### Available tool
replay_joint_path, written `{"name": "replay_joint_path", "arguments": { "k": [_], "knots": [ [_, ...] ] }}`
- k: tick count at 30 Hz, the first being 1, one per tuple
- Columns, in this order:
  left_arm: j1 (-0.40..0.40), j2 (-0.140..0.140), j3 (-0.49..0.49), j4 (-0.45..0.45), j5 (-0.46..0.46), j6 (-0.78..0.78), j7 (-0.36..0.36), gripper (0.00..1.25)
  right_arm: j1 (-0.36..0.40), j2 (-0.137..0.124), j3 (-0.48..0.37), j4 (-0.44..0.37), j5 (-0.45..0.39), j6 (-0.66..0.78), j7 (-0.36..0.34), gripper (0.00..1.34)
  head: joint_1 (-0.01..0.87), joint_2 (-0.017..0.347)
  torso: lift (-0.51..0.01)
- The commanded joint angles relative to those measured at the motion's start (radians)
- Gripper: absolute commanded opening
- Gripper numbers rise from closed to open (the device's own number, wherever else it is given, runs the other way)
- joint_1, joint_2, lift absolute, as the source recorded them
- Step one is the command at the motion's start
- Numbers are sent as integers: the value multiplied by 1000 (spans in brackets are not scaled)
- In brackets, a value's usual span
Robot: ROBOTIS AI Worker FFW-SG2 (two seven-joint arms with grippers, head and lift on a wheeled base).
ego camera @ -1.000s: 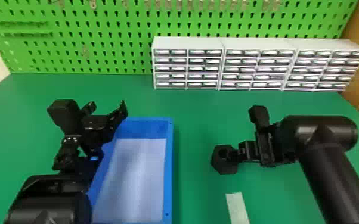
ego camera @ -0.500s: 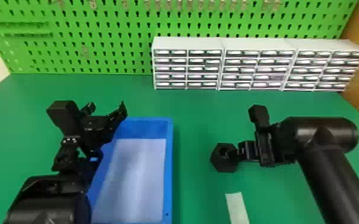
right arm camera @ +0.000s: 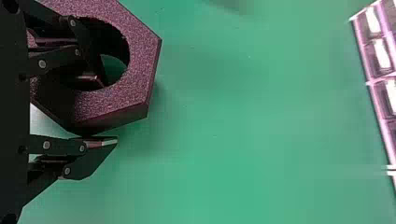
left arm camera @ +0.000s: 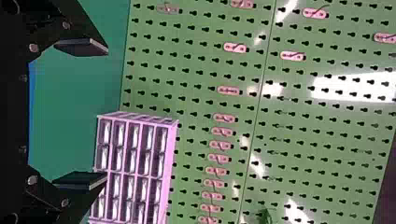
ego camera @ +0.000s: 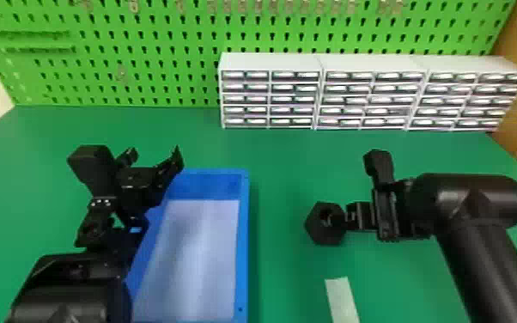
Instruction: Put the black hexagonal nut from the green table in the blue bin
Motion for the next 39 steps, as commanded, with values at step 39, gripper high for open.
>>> {"name": "replay_joint_path", "arguments": {
  "k": [39],
  "knots": [
    [5, 0, 5, 0, 0, -3, 0, 936, 140, 7, -17, -374, -96, -457, 0, 453, 686, 51, -97]
  ]
}}
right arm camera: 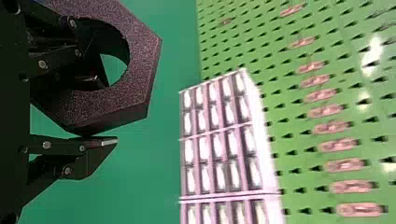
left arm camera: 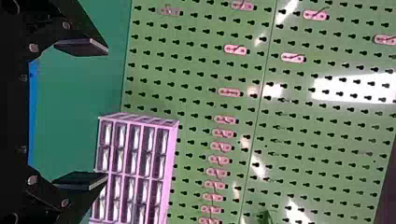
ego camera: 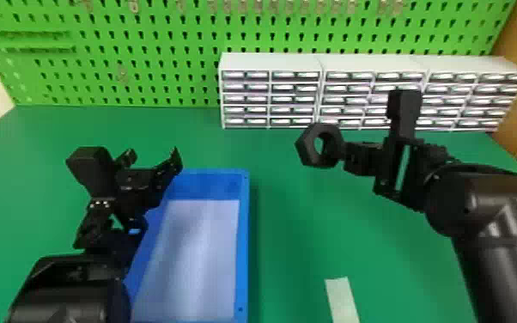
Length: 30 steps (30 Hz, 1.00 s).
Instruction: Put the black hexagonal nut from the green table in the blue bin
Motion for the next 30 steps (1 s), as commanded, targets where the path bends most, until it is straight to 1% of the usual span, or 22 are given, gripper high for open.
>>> {"name": "replay_joint_path", "arguments": {
  "k": [1, 7, 10, 14, 20, 25, 30],
  "knots": [
    [0, 0, 2, 0, 0, 0, 0, 936, 23, 0, 2, -39, 3, -64, 0, 451, 686, 51, -97],
    [0, 0, 0, 0, 0, -2, 0, 936, 49, 6, 8, -93, 52, -129, 0, 453, 686, 51, -97],
    [0, 0, 2, 0, 0, -2, 0, 936, 62, 6, 10, -108, 60, -158, 0, 453, 686, 51, -97],
    [0, 0, 2, 0, 2, -3, 0, 936, 83, 6, 14, -131, 95, -226, 0, 451, 686, 51, -97],
    [0, 0, 2, 0, 3, -3, 0, 936, 122, 9, 16, -146, 123, -336, 0, 434, 686, 51, -97],
    [2, 0, 5, 0, 3, -5, 0, 936, 142, 12, 22, -163, 138, -373, 0, 434, 686, 51, -97],
    [3, 0, 6, 0, 3, -5, 0, 936, 169, 12, 39, -171, 156, -446, 0, 433, 686, 51, -97]
  ]
}}
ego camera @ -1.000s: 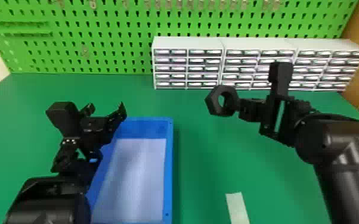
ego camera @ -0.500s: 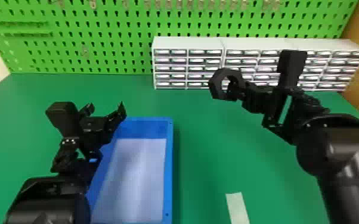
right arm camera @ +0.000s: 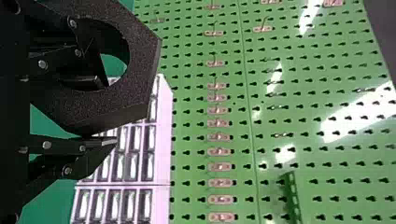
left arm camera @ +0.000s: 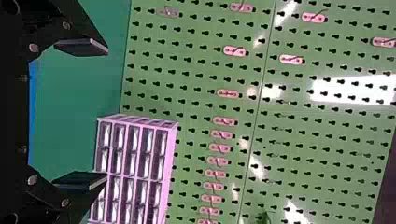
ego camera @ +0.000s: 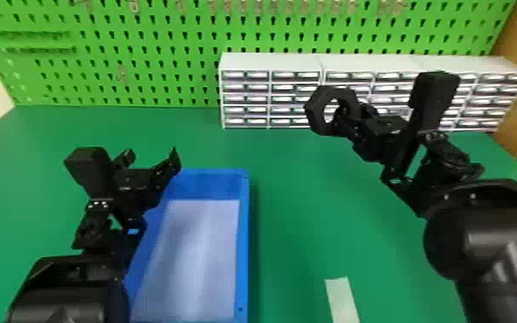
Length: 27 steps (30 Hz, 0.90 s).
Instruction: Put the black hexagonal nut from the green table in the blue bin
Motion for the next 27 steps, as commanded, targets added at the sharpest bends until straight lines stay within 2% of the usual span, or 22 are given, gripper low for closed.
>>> {"name": "replay_joint_path", "arguments": {
  "k": [1, 10, 16, 27],
  "knots": [
    [1, 0, 1, 0, 0, 0, 0, 936, 29, -1, 15, -9, 12, -64, 0, 433, 686, 51, -97],
    [3, 0, 4, 0, 0, -2, 0, 936, 78, 7, 35, -25, 31, -159, 0, 425, 686, 51, -97],
    [6, 0, 6, 0, 2, -3, 0, 936, 103, 19, 58, -32, 40, -164, 0, 423, 686, 51, -97],
    [6, 0, 9, 0, 2, -3, 0, 936, 103, 14, 107, -28, 49, -162, 0, 422, 686, 51, -97]
  ]
}}
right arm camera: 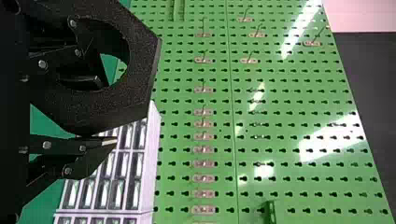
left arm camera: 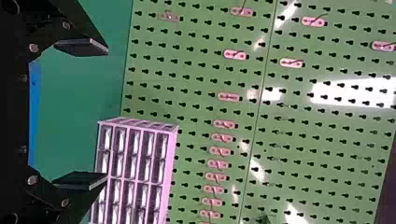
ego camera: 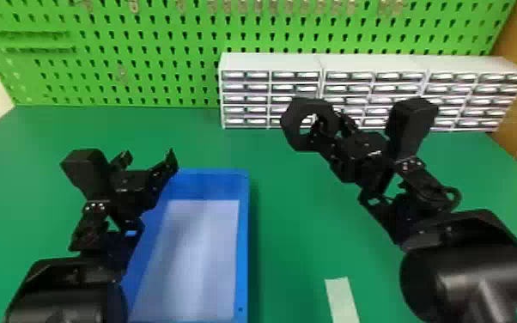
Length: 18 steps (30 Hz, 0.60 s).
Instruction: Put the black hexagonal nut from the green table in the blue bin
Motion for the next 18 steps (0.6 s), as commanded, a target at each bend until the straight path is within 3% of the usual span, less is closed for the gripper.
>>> {"name": "replay_joint_path", "arguments": {
  "k": [1, 13, 18],
  "knots": [
    [0, 0, 0, 0, 0, 0, 0, 936, -6, -2, 22, 5, 0, 3, 0, 422, 686, 51, -97],
    [-3, 0, 2, 0, 0, -6, 5, 936, -52, -7, 95, 59, -43, 24, 0, 413, 686, 51, -97],
    [-3, 0, 3, 0, 0, -7, 5, 936, -75, -7, 129, 91, -101, 44, 2, 413, 686, 51, -97]
  ]
}}
